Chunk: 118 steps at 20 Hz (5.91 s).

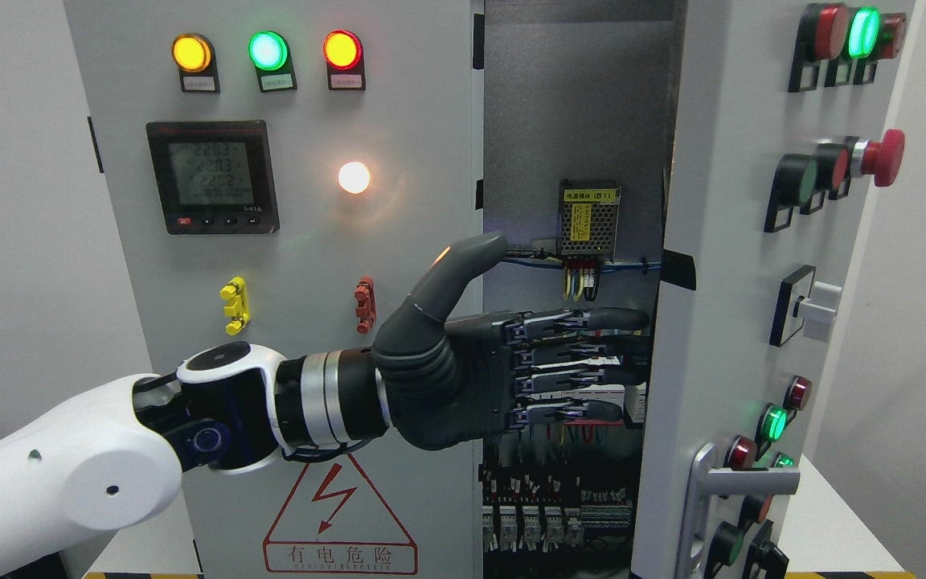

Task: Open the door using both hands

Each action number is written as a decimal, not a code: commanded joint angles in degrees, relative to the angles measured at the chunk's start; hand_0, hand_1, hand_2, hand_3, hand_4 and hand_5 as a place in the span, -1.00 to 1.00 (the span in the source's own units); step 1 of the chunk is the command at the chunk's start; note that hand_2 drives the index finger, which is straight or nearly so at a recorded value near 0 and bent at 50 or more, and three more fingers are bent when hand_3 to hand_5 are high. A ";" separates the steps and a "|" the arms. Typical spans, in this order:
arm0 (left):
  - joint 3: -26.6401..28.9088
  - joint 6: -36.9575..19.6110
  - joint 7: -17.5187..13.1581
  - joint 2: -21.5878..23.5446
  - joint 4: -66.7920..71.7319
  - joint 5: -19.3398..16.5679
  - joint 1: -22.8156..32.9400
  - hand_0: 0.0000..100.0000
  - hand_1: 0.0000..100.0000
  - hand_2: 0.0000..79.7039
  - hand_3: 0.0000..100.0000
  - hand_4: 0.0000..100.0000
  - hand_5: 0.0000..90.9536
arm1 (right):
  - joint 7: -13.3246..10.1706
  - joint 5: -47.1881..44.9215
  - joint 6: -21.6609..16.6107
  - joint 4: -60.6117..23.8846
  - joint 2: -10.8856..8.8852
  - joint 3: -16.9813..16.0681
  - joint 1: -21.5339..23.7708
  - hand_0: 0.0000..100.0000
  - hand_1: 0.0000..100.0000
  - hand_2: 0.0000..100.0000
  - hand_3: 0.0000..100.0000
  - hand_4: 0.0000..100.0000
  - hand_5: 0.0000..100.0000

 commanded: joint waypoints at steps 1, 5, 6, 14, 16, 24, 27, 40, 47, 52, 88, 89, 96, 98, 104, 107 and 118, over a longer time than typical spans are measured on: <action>3.84 0.25 0.39 -9.34 1.77 0.09 0.06 -1.00 -1.00 -1.00 -1.00 -0.94 -1.00 | -0.01 0.00 -0.04 0.00 0.00 0.00 0.00 -0.78 -1.00 -1.00 -1.00 -1.00 -1.00; 3.84 0.25 1.27 -10.75 1.77 0.09 -0.03 -1.00 -1.00 -1.00 -1.00 -0.94 -1.00 | -0.01 0.00 -0.04 0.00 0.00 0.00 0.00 -0.78 -1.00 -1.00 -1.00 -1.00 -1.00; 3.84 0.25 1.36 -11.27 1.77 0.00 0.06 -1.00 -1.00 -1.00 -1.00 -0.94 -1.00 | -0.01 0.00 -0.04 0.00 0.00 0.00 0.00 -0.78 -1.00 -1.00 -1.00 -1.00 -1.00; 3.84 0.17 2.93 -16.54 1.77 -1.32 0.24 -1.00 -1.00 -1.00 -1.00 -0.94 -1.00 | -0.01 0.00 -0.04 0.00 0.00 0.00 0.00 -0.78 -1.00 -1.00 -1.00 -1.00 -1.00; 3.93 0.16 6.44 -18.91 1.95 -1.85 0.24 -1.00 -1.00 -1.00 -1.00 -0.94 -1.00 | -0.01 0.00 -0.04 0.00 0.00 0.00 0.00 -0.78 -1.00 -1.00 -1.00 -1.00 -1.00; 3.93 0.08 13.57 -26.56 3.71 -2.99 0.15 -1.00 -1.00 -1.00 -1.00 -0.94 -1.00 | -0.01 0.00 -0.04 0.00 0.00 0.00 0.00 -0.78 -1.00 -1.00 -1.00 -1.00 -1.00; 3.93 0.08 15.76 -29.20 3.79 -3.34 0.32 -1.00 -1.00 -1.00 -1.00 -0.94 -1.00 | -0.01 0.00 -0.04 0.00 0.00 0.00 0.00 -0.78 -1.00 -1.00 -1.00 -1.00 -1.00; 3.93 -0.45 19.90 -39.22 9.85 -6.42 2.00 -1.00 -1.00 -1.00 -1.00 -0.94 -1.00 | -0.01 0.00 -0.04 0.00 0.00 0.00 0.00 -0.78 -1.00 -1.00 -1.00 -1.00 -1.00; 3.93 -0.54 21.74 -40.72 10.47 -6.42 2.08 -1.00 -1.00 -1.00 -1.00 -0.94 -1.00 | -0.01 0.00 -0.04 0.00 0.00 0.00 0.00 -0.78 -1.00 -1.00 -1.00 -1.00 -1.00; 4.02 -0.54 21.84 -40.90 10.74 -7.56 2.43 -1.00 -1.00 -1.00 -1.00 -0.94 -1.00 | -0.01 0.00 -0.04 0.00 0.00 0.00 0.00 -0.78 -1.00 -1.00 -1.00 -1.00 -1.00; 30.28 21.60 15.60 10.17 -10.53 -19.59 42.67 -1.00 -1.00 -1.00 -1.00 -0.94 -1.00 | -0.01 0.00 -0.04 0.00 0.00 0.00 0.00 -0.78 -1.00 -1.00 -1.00 -1.00 -1.00; 31.86 22.31 15.77 10.34 -10.45 -21.26 45.04 -1.00 -1.00 -1.00 -1.00 -0.94 -1.00 | -0.01 0.00 -0.04 0.00 0.00 0.00 0.00 -0.78 -1.00 -1.00 -1.00 -1.00 -1.00; 39.70 22.75 15.77 16.13 -10.45 -28.56 59.81 -1.00 -1.00 -1.00 -1.00 -0.94 -1.00 | -0.01 0.00 -0.04 0.00 0.00 0.00 0.00 -0.78 -1.00 -1.00 -1.00 -1.00 -1.00; 41.27 21.96 15.86 17.72 -10.36 -31.28 65.25 -1.00 -1.00 -1.00 -1.00 -0.94 -1.00 | -0.01 0.00 -0.04 0.00 0.00 0.00 0.00 -0.78 -1.00 -1.00 -1.00 -1.00 -1.00; 49.53 17.57 15.42 19.57 -10.18 -39.19 81.86 -1.00 -1.00 -1.00 -1.00 -0.94 -1.00 | -0.01 0.00 -0.04 0.00 0.00 0.00 0.00 -0.78 -1.00 -1.00 -1.00 -1.00 -1.00; 55.33 17.30 14.54 19.31 -9.92 -44.89 90.03 -1.00 -1.00 -1.00 -1.00 -0.94 -1.00 | -0.01 0.00 -0.04 0.00 0.00 0.00 0.00 -0.78 -1.00 -1.00 -1.00 -1.00 -1.00; 63.33 -7.10 12.61 17.82 -1.05 -61.96 120.26 -1.00 -1.00 -1.00 -1.00 -0.94 -1.00 | -0.01 0.00 -0.04 0.00 0.00 0.00 0.00 -0.78 -1.00 -1.00 -1.00 -1.00 -1.00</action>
